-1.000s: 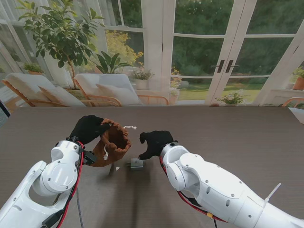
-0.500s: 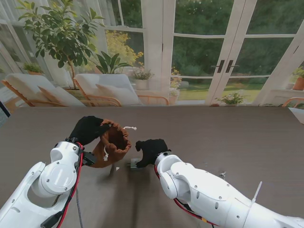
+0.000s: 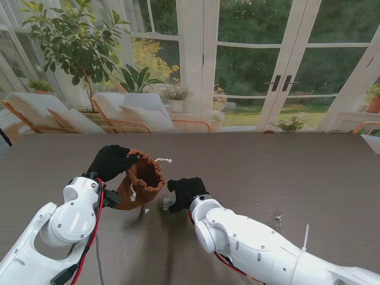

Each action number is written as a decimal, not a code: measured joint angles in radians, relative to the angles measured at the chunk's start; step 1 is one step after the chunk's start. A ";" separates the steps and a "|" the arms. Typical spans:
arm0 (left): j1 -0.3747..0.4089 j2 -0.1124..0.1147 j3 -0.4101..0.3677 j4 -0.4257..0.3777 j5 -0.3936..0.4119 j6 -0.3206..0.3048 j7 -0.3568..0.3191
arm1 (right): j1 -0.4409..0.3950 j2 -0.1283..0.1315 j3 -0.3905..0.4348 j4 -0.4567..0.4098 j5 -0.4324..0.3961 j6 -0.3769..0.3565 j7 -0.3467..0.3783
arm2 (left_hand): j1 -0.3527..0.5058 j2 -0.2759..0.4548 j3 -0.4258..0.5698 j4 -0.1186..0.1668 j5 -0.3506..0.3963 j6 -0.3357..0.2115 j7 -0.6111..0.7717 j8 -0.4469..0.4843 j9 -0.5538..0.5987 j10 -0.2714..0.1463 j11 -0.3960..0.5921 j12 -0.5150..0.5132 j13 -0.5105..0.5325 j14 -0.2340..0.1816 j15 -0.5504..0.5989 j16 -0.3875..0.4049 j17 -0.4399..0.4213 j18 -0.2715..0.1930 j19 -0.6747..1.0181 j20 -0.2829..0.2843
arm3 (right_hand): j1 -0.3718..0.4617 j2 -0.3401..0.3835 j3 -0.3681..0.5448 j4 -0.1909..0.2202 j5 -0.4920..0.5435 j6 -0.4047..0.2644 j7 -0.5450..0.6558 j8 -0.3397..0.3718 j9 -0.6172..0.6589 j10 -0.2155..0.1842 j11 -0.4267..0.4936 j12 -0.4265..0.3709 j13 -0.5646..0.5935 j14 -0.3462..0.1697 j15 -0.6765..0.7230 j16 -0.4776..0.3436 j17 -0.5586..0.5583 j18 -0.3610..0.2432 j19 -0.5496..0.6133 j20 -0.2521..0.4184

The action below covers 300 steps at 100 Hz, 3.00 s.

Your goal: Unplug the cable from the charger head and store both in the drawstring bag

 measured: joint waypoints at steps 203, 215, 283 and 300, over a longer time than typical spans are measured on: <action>-0.007 0.000 0.014 -0.006 -0.021 0.049 -0.011 | -0.024 -0.003 0.043 0.097 0.064 -0.205 -0.043 | 0.000 0.000 0.000 0.000 0.000 0.002 -0.004 0.000 0.000 0.002 -0.005 0.003 0.000 0.003 -0.004 0.000 0.000 0.004 0.000 0.010 | 0.051 -0.286 0.401 -0.327 0.292 0.137 0.137 -0.175 0.193 -0.050 0.127 0.284 0.017 -0.081 0.204 0.110 0.000 -0.074 0.122 0.000; -0.007 -0.001 0.014 -0.006 -0.021 0.058 -0.008 | -0.037 0.008 0.064 0.080 0.058 -0.204 -0.043 | 0.000 0.000 0.000 0.000 0.000 0.002 -0.004 0.000 0.000 0.002 -0.005 0.003 0.000 0.003 -0.005 0.000 0.000 0.004 0.000 0.011 | 0.051 -0.286 0.401 -0.328 0.300 0.147 0.137 -0.175 0.193 -0.050 0.127 0.287 0.017 -0.081 0.204 0.110 0.000 -0.075 0.122 0.000; -0.012 0.001 0.020 -0.005 -0.018 0.088 -0.026 | -0.109 0.118 0.311 -0.219 -0.076 -0.132 0.176 | 0.000 0.000 0.000 0.000 0.000 0.002 -0.005 0.000 0.000 0.003 -0.006 0.003 0.000 0.003 -0.005 0.000 0.000 0.005 0.000 0.011 | 0.051 -0.286 0.402 -0.328 0.311 0.167 0.137 -0.175 0.193 -0.050 0.128 0.300 0.017 -0.081 0.204 0.110 0.000 -0.075 0.122 0.000; -0.033 0.004 0.034 0.010 -0.020 0.090 -0.038 | -0.133 0.143 0.403 -0.323 -0.147 -0.117 0.237 | 0.000 0.000 0.000 0.000 0.000 0.002 -0.006 0.000 0.000 0.003 -0.006 0.003 0.000 0.003 -0.005 0.000 0.000 0.005 0.000 0.011 | 0.051 -0.286 0.402 -0.328 0.313 0.170 0.137 -0.175 0.193 -0.050 0.128 0.300 0.017 -0.081 0.204 0.110 0.000 -0.075 0.122 0.000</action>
